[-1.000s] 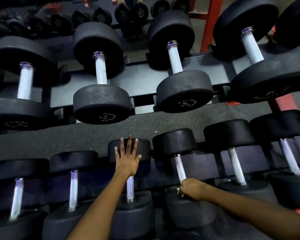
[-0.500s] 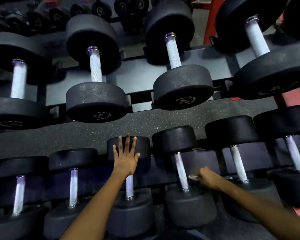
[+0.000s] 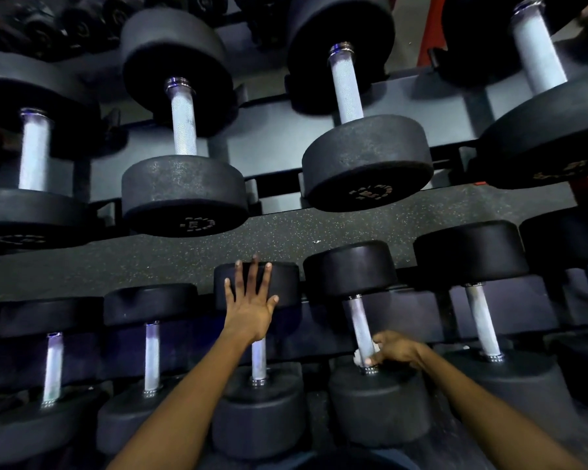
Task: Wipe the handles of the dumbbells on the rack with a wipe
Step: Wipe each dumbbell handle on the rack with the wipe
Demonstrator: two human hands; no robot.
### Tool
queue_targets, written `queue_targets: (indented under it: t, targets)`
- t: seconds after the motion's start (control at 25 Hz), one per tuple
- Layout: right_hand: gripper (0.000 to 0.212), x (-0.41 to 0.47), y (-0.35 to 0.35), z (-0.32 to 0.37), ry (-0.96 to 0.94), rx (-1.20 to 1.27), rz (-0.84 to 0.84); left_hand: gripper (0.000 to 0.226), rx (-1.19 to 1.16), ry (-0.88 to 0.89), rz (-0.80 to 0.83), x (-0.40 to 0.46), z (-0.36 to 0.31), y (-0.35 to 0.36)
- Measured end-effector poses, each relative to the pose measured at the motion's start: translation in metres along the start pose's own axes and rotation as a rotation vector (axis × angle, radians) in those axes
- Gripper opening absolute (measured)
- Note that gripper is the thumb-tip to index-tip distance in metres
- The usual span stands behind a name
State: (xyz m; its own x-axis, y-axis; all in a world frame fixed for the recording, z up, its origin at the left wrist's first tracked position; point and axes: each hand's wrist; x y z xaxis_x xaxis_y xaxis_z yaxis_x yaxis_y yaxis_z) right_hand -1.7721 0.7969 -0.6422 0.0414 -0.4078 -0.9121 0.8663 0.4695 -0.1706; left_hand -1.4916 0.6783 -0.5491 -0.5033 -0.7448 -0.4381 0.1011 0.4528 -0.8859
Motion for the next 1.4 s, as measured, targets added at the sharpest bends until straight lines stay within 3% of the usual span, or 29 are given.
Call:
queue_targets:
  t: [0.12,0.24,0.32,0.36,0.48,0.56,0.68,0.72,0.8,0.84,0.88,0.96,1.04,1.12,1.16,1.28,1.32,1.4]
  targets:
    - [0.022,-0.008,-0.002,-0.004,0.039,0.120,-0.044,0.066,0.005,-0.017,0.019,0.001,0.000,-0.002]
    - [0.032,-0.004,-0.027,0.032,-0.045,0.534,-0.143,0.065,0.013,-0.012,0.055,0.004,-0.001,-0.004]
    - [0.038,0.005,-0.031,0.051,-0.100,0.424,-0.343,0.065,0.019,-0.017,0.065,0.005,-0.001,-0.003]
    - [0.040,0.005,-0.022,0.042,-0.119,0.245,-0.374,0.065,0.025,-0.013,0.062,0.005,-0.001,-0.003]
    - [0.047,0.019,0.006,-0.002,0.048,0.024,-0.278,0.067,0.006,0.038,-0.047,0.008,0.006,0.009]
    - [0.044,0.019,0.005,0.000,0.046,-0.031,-0.239,0.071,0.012,0.069,-0.188,0.006,0.012,0.015]
    - [0.038,0.014,-0.011,0.049,-0.097,0.178,-0.499,0.077,0.024,0.070,-0.261,0.009,0.019,0.023]
    - [0.035,0.012,-0.011,0.056,-0.132,0.139,-0.617,0.075,0.015,0.078,-0.283,0.010,0.019,0.024]
    - [0.039,0.011,-0.001,0.030,-0.148,-0.073,-0.697,0.071,0.025,0.091,-0.323,0.010,0.016,0.020]
    - [0.038,0.011,0.007,0.018,-0.072,-0.157,-0.613,0.071,0.027,0.090,-0.332,0.009,0.016,0.020]
    - [0.034,0.001,0.011,0.011,-0.026,-0.180,-0.423,0.073,0.034,0.096,-0.338,0.008,0.016,0.022]
    - [0.027,-0.007,0.001,0.029,0.023,-0.024,-0.297,0.076,0.080,0.097,-0.325,0.008,0.019,0.026]
    - [0.027,-0.013,-0.013,0.063,0.031,0.279,-0.448,0.077,0.048,0.102,-0.322,0.009,0.016,0.026]
    - [0.014,-0.021,-0.002,0.067,0.034,0.263,-0.680,0.072,0.101,0.101,-0.304,0.009,0.014,0.022]
    - [0.012,-0.024,0.011,0.054,0.024,0.165,-0.707,0.070,0.114,0.100,-0.283,0.010,0.014,0.022]
    - [0.028,-0.035,0.036,0.016,0.075,-0.128,-0.518,0.073,0.056,0.093,-0.341,0.009,0.015,0.024]
    - [0.032,-0.034,0.030,0.025,0.051,-0.119,-0.549,0.076,0.037,0.089,-0.314,0.008,0.016,0.025]
    - [0.017,-0.027,0.008,0.060,0.007,0.122,-0.684,0.077,0.061,0.086,-0.323,0.012,0.020,0.025]
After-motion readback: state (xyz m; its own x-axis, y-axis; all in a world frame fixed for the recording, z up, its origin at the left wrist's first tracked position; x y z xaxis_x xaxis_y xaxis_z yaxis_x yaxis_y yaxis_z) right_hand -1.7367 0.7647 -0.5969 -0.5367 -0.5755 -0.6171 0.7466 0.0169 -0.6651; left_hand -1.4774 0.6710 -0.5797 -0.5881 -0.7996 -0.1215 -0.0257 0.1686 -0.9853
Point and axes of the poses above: each hand's wrist, its own x-axis towards the middle knuckle, its own y-axis out of the palm, z = x × y, and after that the axes turned 14 degrees about y, right-handed
